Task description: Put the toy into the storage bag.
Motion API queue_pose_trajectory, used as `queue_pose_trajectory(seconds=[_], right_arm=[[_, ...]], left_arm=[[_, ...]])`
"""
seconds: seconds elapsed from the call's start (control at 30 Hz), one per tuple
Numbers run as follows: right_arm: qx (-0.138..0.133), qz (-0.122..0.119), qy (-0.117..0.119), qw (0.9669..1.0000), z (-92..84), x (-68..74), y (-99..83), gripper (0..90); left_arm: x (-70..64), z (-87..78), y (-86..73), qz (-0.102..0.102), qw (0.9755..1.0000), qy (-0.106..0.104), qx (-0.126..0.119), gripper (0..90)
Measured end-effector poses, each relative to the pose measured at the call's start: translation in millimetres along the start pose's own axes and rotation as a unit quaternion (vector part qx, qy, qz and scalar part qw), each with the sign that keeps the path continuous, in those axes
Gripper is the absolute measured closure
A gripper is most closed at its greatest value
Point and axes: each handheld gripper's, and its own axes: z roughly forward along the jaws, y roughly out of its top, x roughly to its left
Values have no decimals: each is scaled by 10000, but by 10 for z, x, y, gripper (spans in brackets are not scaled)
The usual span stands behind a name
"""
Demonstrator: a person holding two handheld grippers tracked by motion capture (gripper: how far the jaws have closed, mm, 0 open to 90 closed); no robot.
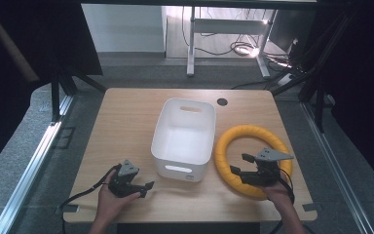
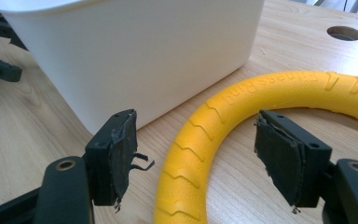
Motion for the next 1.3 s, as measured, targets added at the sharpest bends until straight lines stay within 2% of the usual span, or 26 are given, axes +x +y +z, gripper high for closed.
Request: queue_pose_trajectory(seconds=[0.17,0.2,0.27,0.37,0.4,0.43,0.47,0.53,0.57,0.6,0.77,0.8,0.83,0.9,0.93,0.97,1.0,1.03,1.1,1.13,1.17,1.3], right_arm=[[146,-93,15,9998,-51,18,127,308],[289,-198,1,9994,-61,28,203,306],[398,-335,-1,9986,-59,34,267,309],[664,-469,147,9966,-40,47,365,319],[822,-564,158,9949,-27,59,401,322],[822,-564,158,9949,-27,59,401,322],[1112,-720,158,9911,-1,89,458,325],[1337,-791,153,9877,19,108,494,327],[1337,-791,153,9877,19,108,494,327],[1590,-866,168,9833,50,135,522,332],[2058,-967,298,9733,144,193,513,337],[2058,-967,298,9733,144,193,513,337],[2254,-977,403,9685,193,206,492,336],[2364,-979,423,9658,227,212,478,336],[2469,-962,447,9632,253,217,467,338],[2469,-962,447,9632,253,217,467,338],[2552,-967,451,9610,276,219,460,338],[2726,-954,459,9563,323,228,443,341],[2830,-967,460,9531,353,239,429,342],[2830,-967,460,9531,353,239,429,342],[2988,-948,462,9485,398,253,403,343],[3263,-999,454,9389,465,260,344,343]], left_arm=[[1,-8,0,10,10000,-15,-9,215],[2,-11,1,4,10000,-15,-14,215],[-3,-11,1,-27,10000,-25,-44,215],[-5,-10,0,-23,10000,-32,-42,215],[-9,-6,0,-22,10000,-33,-36,215],[-9,-6,0,-22,10000,-33,-36,215],[-12,-3,0,-18,10000,-38,-30,215],[-13,1,1,3,10000,-41,-25,215],[-13,1,1,3,10000,-41,-25,215],[-17,1,2,25,10000,-45,-7,215],[-33,11,5,26,10000,-45,-28,214],[-33,11,5,26,10000,-45,-28,214],[-34,15,3,26,10000,-50,-17,214],[-31,14,3,60,10000,-41,21,214],[-31,13,4,53,10000,-43,12,213],[-31,13,4,53,10000,-43,12,213],[-30,8,4,49,10000,-43,3,213],[-28,4,4,56,10000,-34,-2,213],[-28,3,4,52,10000,-27,0,213],[-29,6,3,43,10000,-24,4,213],[-28,11,2,49,10000,-27,13,213],[-29,13,0,63,10000,-15,27,212]])
